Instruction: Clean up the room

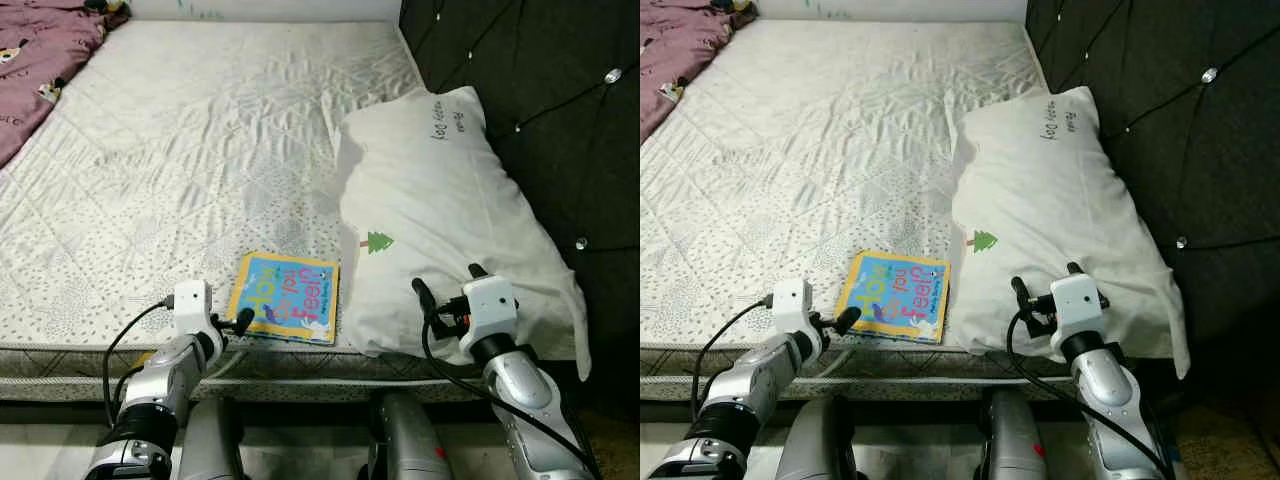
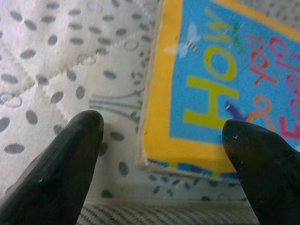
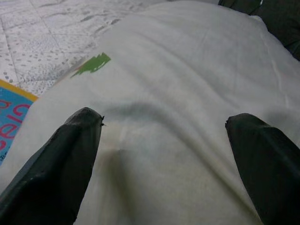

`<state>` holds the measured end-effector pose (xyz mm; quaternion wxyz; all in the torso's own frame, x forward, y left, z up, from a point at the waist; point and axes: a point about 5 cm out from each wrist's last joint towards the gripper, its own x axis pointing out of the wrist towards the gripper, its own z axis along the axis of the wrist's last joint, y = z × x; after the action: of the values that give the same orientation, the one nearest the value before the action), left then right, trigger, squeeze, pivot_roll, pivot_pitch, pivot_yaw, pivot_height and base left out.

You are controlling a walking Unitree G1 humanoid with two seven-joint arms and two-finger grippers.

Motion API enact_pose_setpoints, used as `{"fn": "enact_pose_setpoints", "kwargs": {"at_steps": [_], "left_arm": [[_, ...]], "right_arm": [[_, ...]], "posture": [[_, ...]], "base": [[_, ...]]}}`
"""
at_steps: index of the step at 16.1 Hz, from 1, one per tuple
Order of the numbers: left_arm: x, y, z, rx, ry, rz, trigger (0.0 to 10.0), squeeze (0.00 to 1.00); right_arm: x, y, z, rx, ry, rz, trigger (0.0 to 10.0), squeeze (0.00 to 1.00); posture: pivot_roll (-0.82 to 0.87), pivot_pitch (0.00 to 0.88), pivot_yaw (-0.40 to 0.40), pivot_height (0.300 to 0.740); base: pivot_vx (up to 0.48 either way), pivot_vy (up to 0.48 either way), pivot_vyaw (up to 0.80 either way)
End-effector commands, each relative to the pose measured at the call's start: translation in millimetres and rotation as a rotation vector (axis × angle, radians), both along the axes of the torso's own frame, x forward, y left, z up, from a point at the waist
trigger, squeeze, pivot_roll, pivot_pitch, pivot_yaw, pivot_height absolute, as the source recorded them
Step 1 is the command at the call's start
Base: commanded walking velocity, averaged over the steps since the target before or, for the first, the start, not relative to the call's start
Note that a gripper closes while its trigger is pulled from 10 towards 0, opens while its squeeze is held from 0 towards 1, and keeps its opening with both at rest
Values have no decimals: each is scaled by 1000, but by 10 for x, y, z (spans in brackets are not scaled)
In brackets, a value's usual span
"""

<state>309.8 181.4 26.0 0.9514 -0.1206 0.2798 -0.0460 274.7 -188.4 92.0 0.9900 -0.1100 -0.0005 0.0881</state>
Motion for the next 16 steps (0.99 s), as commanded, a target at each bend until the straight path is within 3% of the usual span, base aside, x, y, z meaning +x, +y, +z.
{"fn": "enact_pose_setpoints", "kwargs": {"at_steps": [1, 9, 12, 16], "left_arm": [[-7, 9, -29, 13, 6, -7, 10000, 0], [83, -56, -18, 61, -20, -31, 10000, 0], [125, -227, -11, 50, -23, -81, 10000, 0], [78, -320, -79, 45, 4, -114, 10000, 0]], "right_arm": [[-22, -37, 32, -8, -7, -12, 10000, 0], [-64, -67, 32, -12, 1, -28, 10000, 0], [-40, -69, 53, -13, -3, -28, 10000, 0], [-32, -66, 56, -13, -4, -29, 10000, 0]], "posture": [[-76, 143, -11, 574], [-84, 153, -9, 574], [-89, 151, -10, 574], [-92, 146, -7, 574]], "base": [[0, 0, 0], [0, 0, 0], [0, 0, 0], [0, 0, 0]]}}
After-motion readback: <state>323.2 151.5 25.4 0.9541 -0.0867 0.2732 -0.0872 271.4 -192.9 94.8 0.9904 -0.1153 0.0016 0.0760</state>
